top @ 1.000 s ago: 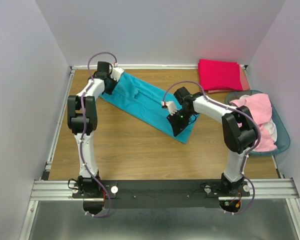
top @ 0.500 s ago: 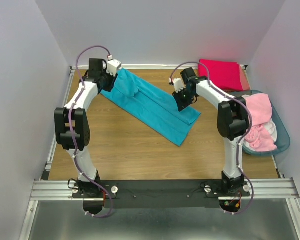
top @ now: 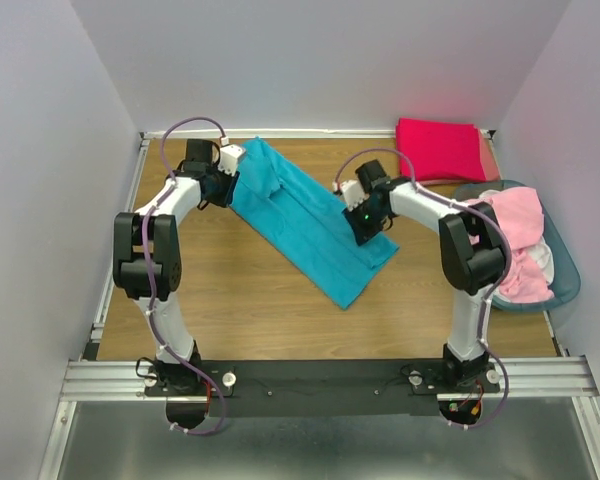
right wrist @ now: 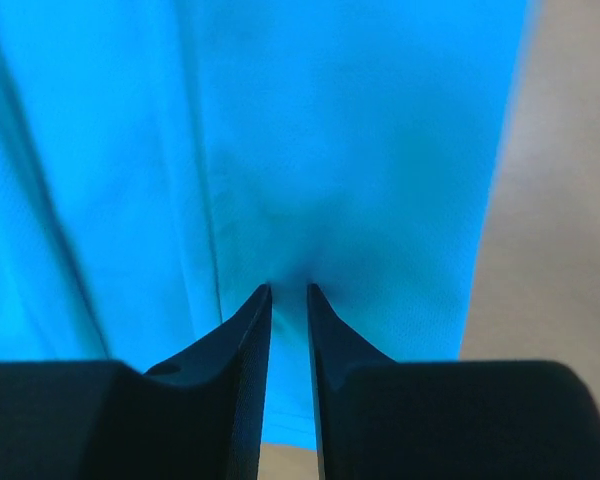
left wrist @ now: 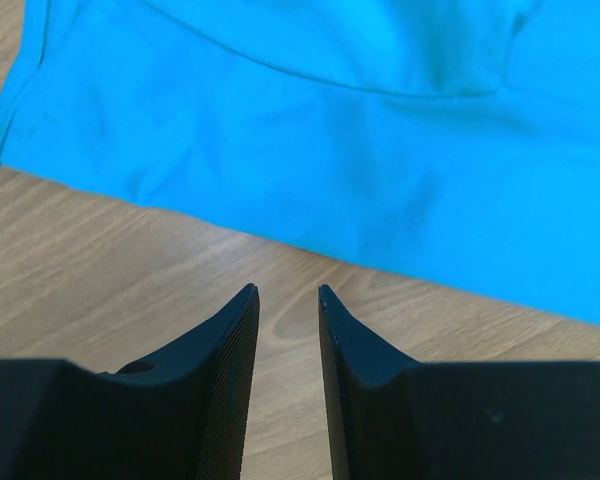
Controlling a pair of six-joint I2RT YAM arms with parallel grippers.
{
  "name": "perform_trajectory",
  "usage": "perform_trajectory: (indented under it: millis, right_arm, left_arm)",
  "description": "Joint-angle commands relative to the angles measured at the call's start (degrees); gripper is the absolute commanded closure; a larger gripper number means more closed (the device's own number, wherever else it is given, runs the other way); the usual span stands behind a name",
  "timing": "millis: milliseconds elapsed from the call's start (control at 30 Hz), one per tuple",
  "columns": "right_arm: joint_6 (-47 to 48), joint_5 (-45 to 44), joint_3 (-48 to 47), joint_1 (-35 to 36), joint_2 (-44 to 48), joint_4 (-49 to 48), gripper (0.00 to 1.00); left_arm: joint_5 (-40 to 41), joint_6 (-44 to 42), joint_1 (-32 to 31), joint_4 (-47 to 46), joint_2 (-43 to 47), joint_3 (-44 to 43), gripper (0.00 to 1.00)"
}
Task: Fold and stack the t-shirts
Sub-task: Rotate the tshirt 90 degrees
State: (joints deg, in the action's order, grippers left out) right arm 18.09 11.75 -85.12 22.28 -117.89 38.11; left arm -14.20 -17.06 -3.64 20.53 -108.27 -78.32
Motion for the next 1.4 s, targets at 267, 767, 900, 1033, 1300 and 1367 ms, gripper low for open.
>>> perform_trajectory:
  millis: [267, 767, 900, 1033, 1300, 1367]
  right_arm:
    - [-8.25, 19.29, 14.90, 14.46, 17.86, 6.28, 0.59]
    - [-8.15, 12.69, -0.73, -1.10, 8.03, 4.70, 0.60]
    - [-10.43, 14.27, -8.56, -1.45, 4.25, 4.61, 0.60]
    - [-14.21, 17.95, -14.10, -1.37, 0.73, 3.82, 0.60]
    - [-20.10, 18.75, -24.28, 0.83, -10.24, 0.83, 0.60]
    - [-20.81, 19.01, -26.31, 1.27, -12.62, 0.57, 0.59]
  left_arm:
    - [-0.39, 1.41, -4.27, -0.23, -11.95, -8.33, 0.63]
    - [-0.83, 2.38, -5.77, 10.40, -29.56, -41.81, 0.71]
    - [-3.64, 2.03, -5.85, 6.98, -19.90, -34.99, 0.69]
    - [-7.77, 3.26, -5.94, 5.57, -10.31, -24.09, 0.66]
    - [-12.26, 5.28, -5.94, 1.45, -2.83, -4.32, 0.64]
    - [-12.96, 5.89, -5.94, 0.91, -3.17, -2.54, 0.63]
